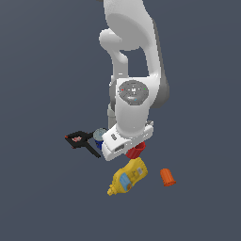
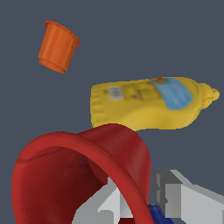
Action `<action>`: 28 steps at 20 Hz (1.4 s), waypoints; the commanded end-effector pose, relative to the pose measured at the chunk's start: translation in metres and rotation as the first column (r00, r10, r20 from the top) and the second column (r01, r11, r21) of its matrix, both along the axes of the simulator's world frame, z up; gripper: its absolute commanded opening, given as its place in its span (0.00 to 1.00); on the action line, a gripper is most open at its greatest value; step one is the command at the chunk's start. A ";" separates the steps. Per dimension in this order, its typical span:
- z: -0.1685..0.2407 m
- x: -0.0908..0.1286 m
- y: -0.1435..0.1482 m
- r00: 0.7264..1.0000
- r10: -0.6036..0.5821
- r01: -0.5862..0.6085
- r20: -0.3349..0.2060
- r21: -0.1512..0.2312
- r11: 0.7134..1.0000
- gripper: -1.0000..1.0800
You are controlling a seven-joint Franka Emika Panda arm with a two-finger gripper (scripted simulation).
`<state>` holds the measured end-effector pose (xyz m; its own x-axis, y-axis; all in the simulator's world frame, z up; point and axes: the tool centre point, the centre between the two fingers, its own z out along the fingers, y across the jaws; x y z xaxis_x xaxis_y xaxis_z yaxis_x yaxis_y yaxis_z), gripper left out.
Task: Pick up a designated object from a clutter of objects.
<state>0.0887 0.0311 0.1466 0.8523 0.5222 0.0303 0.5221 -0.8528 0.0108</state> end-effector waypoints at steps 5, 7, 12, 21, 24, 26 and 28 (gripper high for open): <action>0.068 -0.020 0.009 1.000 -0.004 0.004 -0.008 -0.002 1.000 0.00; 0.090 -0.027 0.012 1.000 -0.006 0.006 -0.011 -0.003 1.000 0.00; 0.140 -0.040 0.019 1.000 -0.009 0.009 -0.019 -0.004 1.000 0.00; 0.201 -0.054 0.027 1.000 -0.013 0.013 -0.028 -0.006 1.000 0.00; 0.212 -0.056 0.029 0.999 -0.014 0.014 -0.030 -0.006 1.000 0.00; 0.216 -0.057 0.029 0.999 -0.015 0.014 -0.031 -0.006 1.000 0.00; 0.218 -0.058 0.030 0.999 -0.015 0.014 -0.031 -0.006 1.000 0.00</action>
